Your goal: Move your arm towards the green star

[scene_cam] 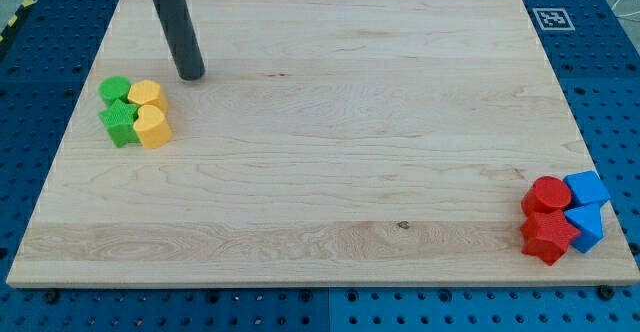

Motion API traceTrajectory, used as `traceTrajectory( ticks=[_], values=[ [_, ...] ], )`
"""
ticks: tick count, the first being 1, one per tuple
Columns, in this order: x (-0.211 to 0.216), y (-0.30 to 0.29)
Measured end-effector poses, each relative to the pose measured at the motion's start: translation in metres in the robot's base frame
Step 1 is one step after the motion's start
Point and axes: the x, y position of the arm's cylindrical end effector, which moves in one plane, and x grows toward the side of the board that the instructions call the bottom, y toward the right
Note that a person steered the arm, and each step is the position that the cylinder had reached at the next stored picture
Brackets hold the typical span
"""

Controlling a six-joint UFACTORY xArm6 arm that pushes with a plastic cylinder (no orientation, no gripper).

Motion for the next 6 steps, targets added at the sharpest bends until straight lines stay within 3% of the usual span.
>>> traceTrajectory(
  ticks=[2, 3, 4, 5, 6],
  values=[
    [-0.011, -0.123],
    [-0.001, -0.123],
    [0.076, -0.123],
    [0.110, -0.123],
    [0.110, -0.106]
  ],
)
